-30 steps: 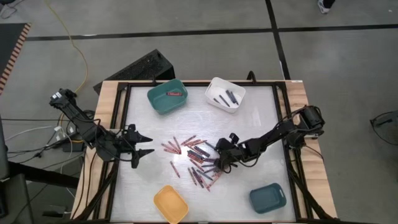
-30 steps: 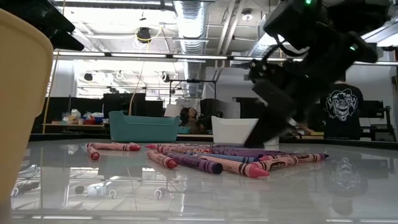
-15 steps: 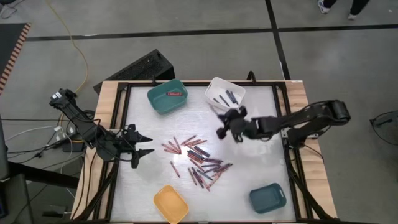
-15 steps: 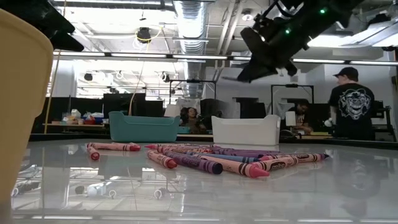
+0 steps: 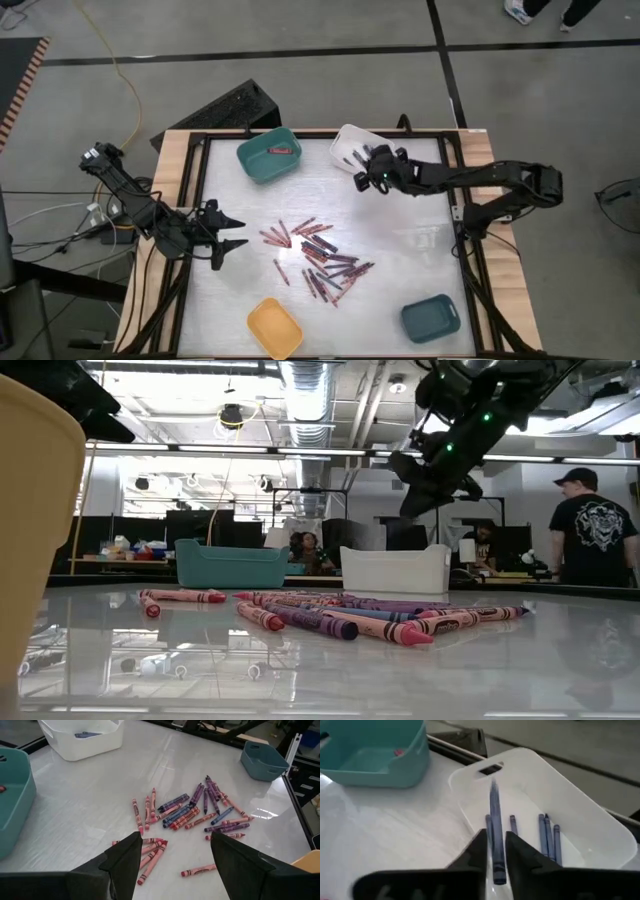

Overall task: Sort crayons
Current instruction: Put the blue crayon into the white bin, then put the purple crayon into the blue bin

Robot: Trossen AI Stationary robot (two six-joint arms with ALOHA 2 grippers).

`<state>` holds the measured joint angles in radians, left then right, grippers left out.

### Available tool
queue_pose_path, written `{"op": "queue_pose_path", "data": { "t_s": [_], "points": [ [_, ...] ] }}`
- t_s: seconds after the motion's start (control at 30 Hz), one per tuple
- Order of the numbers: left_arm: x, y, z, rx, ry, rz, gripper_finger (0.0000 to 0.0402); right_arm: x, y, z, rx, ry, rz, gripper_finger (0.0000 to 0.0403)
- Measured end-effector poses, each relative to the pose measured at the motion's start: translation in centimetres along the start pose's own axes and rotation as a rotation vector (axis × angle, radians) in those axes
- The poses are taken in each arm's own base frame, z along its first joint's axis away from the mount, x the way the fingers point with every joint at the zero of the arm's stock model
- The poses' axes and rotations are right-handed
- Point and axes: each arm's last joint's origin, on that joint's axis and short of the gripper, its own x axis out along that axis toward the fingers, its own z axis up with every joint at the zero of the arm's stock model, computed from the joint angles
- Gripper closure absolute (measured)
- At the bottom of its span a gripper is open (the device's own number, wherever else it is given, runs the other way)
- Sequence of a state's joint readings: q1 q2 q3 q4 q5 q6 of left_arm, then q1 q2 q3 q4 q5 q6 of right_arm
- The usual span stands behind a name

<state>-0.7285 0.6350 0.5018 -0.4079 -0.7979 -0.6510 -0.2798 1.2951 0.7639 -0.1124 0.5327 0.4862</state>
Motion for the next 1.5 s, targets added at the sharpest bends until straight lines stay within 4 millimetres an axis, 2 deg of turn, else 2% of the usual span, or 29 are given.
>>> {"op": "queue_pose_path", "data": {
  "t_s": [0.1,0.2,0.3,0.4,0.57,0.77,0.9,1.1,1.27,1.5],
  "points": [
    [0.0,0.0,0.0,-0.004,0.0,-0.001,0.0174,0.3,-0.4,0.0,0.007,0.017,0.005,0.0299],
    [0.0,0.0,0.0,-0.009,0.002,-0.005,0.0174,-0.3,-0.1,0.2,-0.015,0.009,0.039,0.0276],
    [0.0,0.0,0.0,-0.009,0.004,-0.006,0.0174,-1.8,1.0,0.3,-0.059,0.002,0.169,0.0263],
    [0.0,0.0,0.0,-0.009,0.003,-0.006,0.0174,-3.9,3.0,-0.6,-0.114,0.034,0.337,0.0261],
    [0.0,0.0,0.0,-0.009,0.003,-0.006,0.0174,-7.7,7.1,-4.5,-0.275,0.128,0.57,0.0266],
    [0.0,0.0,0.0,-0.011,-0.002,-0.003,0.0174,-11.0,10.6,-10.9,-0.487,0.204,0.644,0.027],
    [0.0,0.0,0.0,-0.011,-0.004,0.0,0.0174,-10.8,11.6,-13.9,-0.518,0.208,0.565,0.0271],
    [0.0,0.0,0.1,-0.01,-0.014,0.014,0.0174,-9.3,13.1,-16.3,-0.517,0.193,0.575,0.0271],
    [0.0,0.0,0.0,-0.009,-0.013,0.016,0.0174,-7.7,13.2,-17.4,-0.522,0.222,0.528,0.0271],
    [0.0,0.1,0.0,-0.007,-0.012,0.017,0.0174,-6.4,13.1,-17.6,-0.494,0.24,0.486,0.0271]
  ]
}}
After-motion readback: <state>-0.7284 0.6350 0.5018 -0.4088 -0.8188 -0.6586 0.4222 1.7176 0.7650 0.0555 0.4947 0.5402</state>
